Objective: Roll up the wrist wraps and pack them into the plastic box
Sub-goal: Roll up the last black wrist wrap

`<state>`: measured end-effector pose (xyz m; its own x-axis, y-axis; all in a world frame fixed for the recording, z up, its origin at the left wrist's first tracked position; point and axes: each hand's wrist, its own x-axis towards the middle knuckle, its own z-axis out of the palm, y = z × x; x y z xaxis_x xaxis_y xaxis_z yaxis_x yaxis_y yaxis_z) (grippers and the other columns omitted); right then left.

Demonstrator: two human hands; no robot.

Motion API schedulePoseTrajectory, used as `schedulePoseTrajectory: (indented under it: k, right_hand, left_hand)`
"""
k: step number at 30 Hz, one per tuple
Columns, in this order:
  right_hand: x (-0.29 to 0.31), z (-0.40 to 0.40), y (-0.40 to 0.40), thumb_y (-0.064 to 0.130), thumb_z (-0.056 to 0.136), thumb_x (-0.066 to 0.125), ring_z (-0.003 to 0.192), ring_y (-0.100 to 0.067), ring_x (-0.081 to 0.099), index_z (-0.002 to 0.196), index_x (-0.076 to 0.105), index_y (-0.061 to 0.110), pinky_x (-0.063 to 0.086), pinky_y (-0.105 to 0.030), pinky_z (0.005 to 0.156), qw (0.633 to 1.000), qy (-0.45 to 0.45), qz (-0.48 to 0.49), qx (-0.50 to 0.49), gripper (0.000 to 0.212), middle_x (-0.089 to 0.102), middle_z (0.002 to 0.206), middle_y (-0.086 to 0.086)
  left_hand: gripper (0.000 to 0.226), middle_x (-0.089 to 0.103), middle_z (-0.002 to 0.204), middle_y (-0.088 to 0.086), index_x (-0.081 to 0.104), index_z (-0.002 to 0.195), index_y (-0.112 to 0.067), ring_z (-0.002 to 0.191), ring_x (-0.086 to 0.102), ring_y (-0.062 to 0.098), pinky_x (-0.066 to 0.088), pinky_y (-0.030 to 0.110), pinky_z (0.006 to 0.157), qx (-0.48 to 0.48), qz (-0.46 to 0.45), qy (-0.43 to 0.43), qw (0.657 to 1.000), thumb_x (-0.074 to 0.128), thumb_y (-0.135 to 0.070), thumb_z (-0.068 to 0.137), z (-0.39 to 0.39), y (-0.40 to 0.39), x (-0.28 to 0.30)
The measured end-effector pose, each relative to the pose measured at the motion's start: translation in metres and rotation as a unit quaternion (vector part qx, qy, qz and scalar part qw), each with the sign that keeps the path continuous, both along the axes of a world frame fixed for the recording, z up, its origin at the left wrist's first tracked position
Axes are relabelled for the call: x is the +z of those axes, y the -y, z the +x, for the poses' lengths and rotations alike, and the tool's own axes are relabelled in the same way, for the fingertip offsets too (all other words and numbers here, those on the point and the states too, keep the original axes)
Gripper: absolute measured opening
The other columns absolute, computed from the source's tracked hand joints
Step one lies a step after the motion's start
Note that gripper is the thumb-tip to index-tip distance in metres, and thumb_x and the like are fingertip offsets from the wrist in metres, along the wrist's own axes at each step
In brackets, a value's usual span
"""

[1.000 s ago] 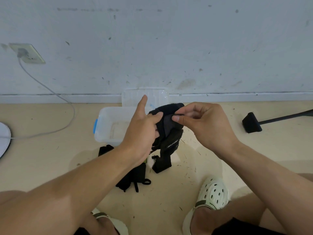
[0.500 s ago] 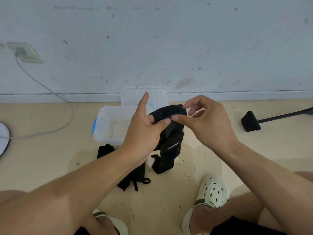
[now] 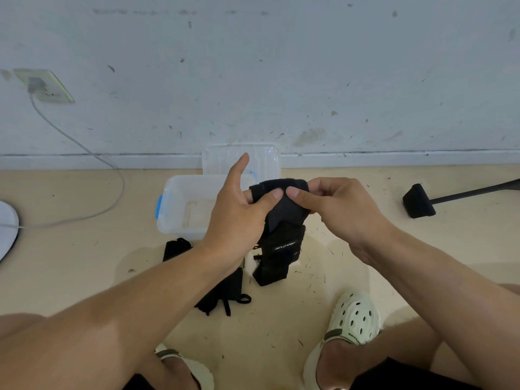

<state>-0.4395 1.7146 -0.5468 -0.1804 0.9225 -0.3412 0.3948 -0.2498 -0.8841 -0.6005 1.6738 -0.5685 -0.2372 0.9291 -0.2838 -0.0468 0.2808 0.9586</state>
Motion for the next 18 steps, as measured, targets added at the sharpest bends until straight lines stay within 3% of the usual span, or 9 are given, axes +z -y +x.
schedulePoseTrajectory:
  k: [3,5,7,10,11,13,15,17,18]
  right_hand:
    - [0.004,0.000,0.004,0.037,0.096,0.070,0.060,0.004,0.059,0.069,0.074,0.021,0.043,-0.010,0.058,0.999,0.030,-0.002,0.036,0.032,0.067,0.067,0.010]
    - [0.007,0.001,0.005,0.047,0.101,0.058,0.065,0.002,0.063,0.067,0.073,0.023,0.044,-0.018,0.063,0.993,0.099,0.025,0.059,0.044,0.070,0.069,0.011]
    - [0.006,0.003,0.003,0.050,0.105,0.047,0.075,-0.007,0.068,0.073,0.073,0.027,0.049,-0.027,0.069,0.981,0.171,0.071,0.061,0.047,0.071,0.074,0.010]
    - [-0.002,0.004,0.000,0.018,0.105,0.046,0.091,-0.014,0.069,0.109,0.070,0.037,0.055,-0.026,0.071,0.974,0.181,0.054,0.129,0.030,0.071,0.100,0.014]
    - [-0.005,0.004,0.000,0.007,0.102,0.046,0.100,-0.011,0.067,0.123,0.065,0.039,0.054,-0.021,0.073,0.968,0.169,0.030,0.182,0.043,0.068,0.113,0.015]
    - [-0.011,0.001,0.003,-0.005,0.093,0.047,0.120,-0.005,0.058,0.139,0.055,0.044,0.050,-0.021,0.093,0.952,0.140,-0.015,0.270,0.067,0.061,0.132,0.020]
    - [-0.013,-0.001,0.004,-0.006,0.087,0.052,0.131,-0.002,0.051,0.129,0.059,0.043,0.042,-0.030,0.108,0.944,0.105,-0.047,0.309,0.064,0.060,0.134,0.024]
    - [-0.009,0.003,-0.002,-0.003,0.087,0.062,0.127,-0.001,0.055,0.109,0.066,0.030,0.042,-0.033,0.108,0.941,0.086,-0.068,0.321,0.040,0.068,0.123,0.019]
    - [-0.003,0.008,-0.007,-0.001,0.087,0.067,0.123,-0.002,0.060,0.103,0.067,0.024,0.043,-0.030,0.104,0.936,0.083,-0.076,0.332,0.030,0.072,0.117,0.014]
  left_hand:
    - [0.073,0.076,0.102,0.004,0.031,0.156,-0.043,0.096,0.075,0.013,0.056,0.015,0.071,0.020,-0.016,-0.025,0.999,0.071,-0.029,0.097,-0.001,-0.002,0.001]
    - [0.064,0.071,0.106,0.005,0.034,0.153,-0.045,0.103,0.071,0.015,0.056,0.022,0.085,0.031,-0.021,-0.081,0.996,0.066,-0.039,0.099,-0.004,-0.004,0.001]
    - [0.054,0.070,0.097,0.005,0.040,0.150,-0.043,0.090,0.069,0.008,0.053,0.020,0.088,0.043,-0.021,-0.134,0.990,0.060,-0.048,0.100,-0.006,-0.006,0.001]
    - [0.041,0.059,0.083,-0.011,0.050,0.143,-0.040,0.073,0.058,-0.015,0.039,-0.001,0.072,0.016,-0.007,-0.163,0.986,0.052,-0.049,0.104,-0.007,-0.006,0.008]
    - [0.038,0.060,0.095,-0.019,0.053,0.142,-0.039,0.085,0.056,-0.020,0.037,-0.002,0.077,-0.002,0.001,-0.160,0.987,0.049,-0.048,0.105,-0.006,-0.005,0.011]
    - [0.037,0.059,0.122,-0.026,0.055,0.142,-0.040,0.116,0.054,-0.010,0.036,0.008,0.096,-0.044,0.017,-0.151,0.987,0.045,-0.045,0.107,-0.005,-0.004,0.014]
    - [0.036,0.067,0.107,-0.013,0.056,0.142,-0.043,0.097,0.062,0.001,0.042,0.009,0.088,-0.086,0.030,-0.155,0.984,0.046,-0.043,0.108,-0.005,-0.003,0.017]
    - [0.034,0.059,0.077,0.010,0.058,0.139,-0.045,0.067,0.057,0.007,0.042,0.007,0.073,-0.101,0.038,-0.164,0.980,0.048,-0.042,0.107,-0.008,-0.004,0.018]
    - [0.032,0.063,0.078,0.007,0.059,0.137,-0.047,0.067,0.059,0.006,0.042,0.009,0.076,-0.094,0.036,-0.163,0.981,0.050,-0.043,0.106,-0.010,-0.006,0.018]
